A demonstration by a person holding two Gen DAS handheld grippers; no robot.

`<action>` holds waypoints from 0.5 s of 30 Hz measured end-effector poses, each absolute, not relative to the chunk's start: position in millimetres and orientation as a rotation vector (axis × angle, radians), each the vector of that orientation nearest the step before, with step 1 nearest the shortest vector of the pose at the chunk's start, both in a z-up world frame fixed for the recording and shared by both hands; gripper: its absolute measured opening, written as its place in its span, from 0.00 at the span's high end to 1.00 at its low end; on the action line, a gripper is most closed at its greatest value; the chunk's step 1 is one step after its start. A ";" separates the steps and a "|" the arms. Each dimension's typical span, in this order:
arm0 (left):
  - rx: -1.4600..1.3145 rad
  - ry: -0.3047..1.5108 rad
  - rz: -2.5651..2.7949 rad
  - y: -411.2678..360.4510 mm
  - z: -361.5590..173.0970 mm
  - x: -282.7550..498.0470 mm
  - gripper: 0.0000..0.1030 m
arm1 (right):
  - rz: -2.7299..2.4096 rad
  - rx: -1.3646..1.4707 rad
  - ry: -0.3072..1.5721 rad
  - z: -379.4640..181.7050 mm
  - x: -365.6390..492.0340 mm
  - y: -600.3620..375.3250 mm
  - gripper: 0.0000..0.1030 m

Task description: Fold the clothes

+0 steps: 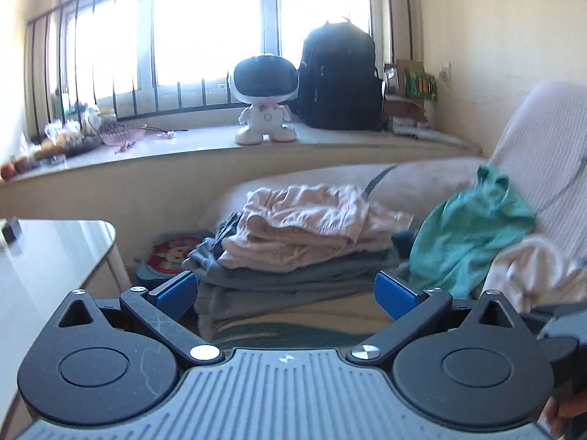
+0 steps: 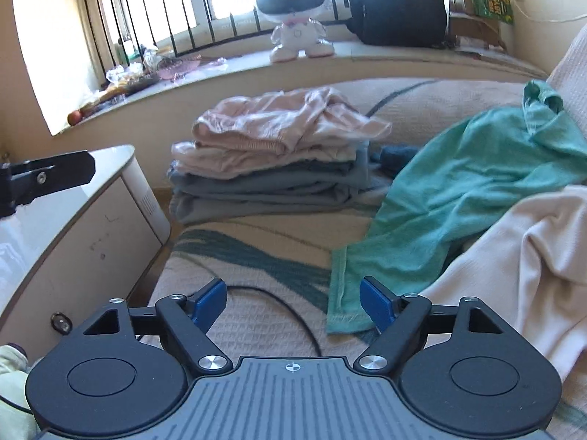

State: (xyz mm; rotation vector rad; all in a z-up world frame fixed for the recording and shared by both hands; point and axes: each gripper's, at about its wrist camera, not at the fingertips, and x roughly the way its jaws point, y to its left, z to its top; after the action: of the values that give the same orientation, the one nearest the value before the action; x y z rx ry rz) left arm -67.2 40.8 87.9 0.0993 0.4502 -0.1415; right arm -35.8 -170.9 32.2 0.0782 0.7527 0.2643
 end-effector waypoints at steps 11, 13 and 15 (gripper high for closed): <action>0.136 0.608 -0.067 41.3 48.9 -80.3 0.00 | 0.266 0.030 0.744 24.2 -49.5 -151.0 0.13; 0.144 0.604 -0.040 43.4 48.2 -82.6 0.00 | 0.270 0.050 0.745 23.0 -51.8 -152.0 0.13; 0.139 0.595 -0.024 47.3 47.8 -84.2 0.00 | 0.268 0.056 0.748 21.6 -53.4 -152.1 0.11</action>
State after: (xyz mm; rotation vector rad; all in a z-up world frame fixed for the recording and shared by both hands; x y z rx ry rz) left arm -84.2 47.3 47.8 0.1386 0.5947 -0.0237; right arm -53.4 -152.1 21.6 0.0560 0.7482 0.2677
